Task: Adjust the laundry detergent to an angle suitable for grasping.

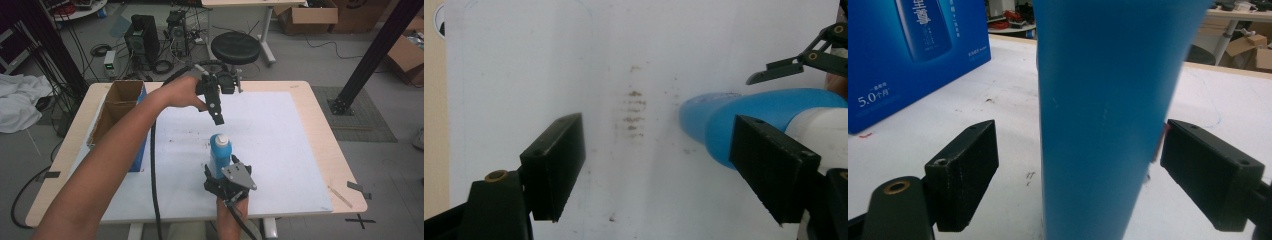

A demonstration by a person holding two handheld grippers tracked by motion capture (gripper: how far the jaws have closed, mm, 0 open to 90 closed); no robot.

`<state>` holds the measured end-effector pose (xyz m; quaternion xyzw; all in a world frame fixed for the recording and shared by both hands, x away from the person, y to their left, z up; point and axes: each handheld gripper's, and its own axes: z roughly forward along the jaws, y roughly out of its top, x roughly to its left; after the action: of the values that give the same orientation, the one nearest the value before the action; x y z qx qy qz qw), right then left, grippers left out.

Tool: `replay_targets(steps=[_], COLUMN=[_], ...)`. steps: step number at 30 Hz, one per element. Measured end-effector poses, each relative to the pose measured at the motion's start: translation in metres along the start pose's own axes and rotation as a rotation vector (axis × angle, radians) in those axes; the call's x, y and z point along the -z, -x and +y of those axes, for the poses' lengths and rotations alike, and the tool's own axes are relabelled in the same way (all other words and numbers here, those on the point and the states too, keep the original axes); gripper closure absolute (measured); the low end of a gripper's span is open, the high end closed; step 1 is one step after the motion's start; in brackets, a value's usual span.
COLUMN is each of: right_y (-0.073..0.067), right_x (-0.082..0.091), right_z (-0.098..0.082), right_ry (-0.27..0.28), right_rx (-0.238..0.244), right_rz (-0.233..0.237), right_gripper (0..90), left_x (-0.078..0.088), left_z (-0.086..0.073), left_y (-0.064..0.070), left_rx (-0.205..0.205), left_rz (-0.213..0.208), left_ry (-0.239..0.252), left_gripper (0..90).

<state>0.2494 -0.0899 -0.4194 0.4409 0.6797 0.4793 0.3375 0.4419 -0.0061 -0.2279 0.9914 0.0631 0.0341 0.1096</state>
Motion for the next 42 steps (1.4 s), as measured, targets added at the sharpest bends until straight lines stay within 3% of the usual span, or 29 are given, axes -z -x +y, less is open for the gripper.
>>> replay_targets(steps=[16,29,42], right_y=[-0.001,0.003,0.003], right_x=[-0.017,-0.019,-0.02], right_z=[0.005,0.003,0.004], right_ry=[-0.007,0.005,-0.001], right_rx=[-0.007,-0.026,-0.012], right_rz=[-0.005,-0.001,-0.006], right_gripper=[16.4,26.5,34.8], left_x=[0.0,0.0,0.0], left_z=[-0.005,-0.007,-0.011], left_y=[-0.003,-0.003,-0.005], left_rx=[0.011,0.008,0.018], left_rz=[0.0,0.0,0.0], left_ry=[-0.002,-0.002,0.001], left_gripper=[23.5,23.7,23.7])
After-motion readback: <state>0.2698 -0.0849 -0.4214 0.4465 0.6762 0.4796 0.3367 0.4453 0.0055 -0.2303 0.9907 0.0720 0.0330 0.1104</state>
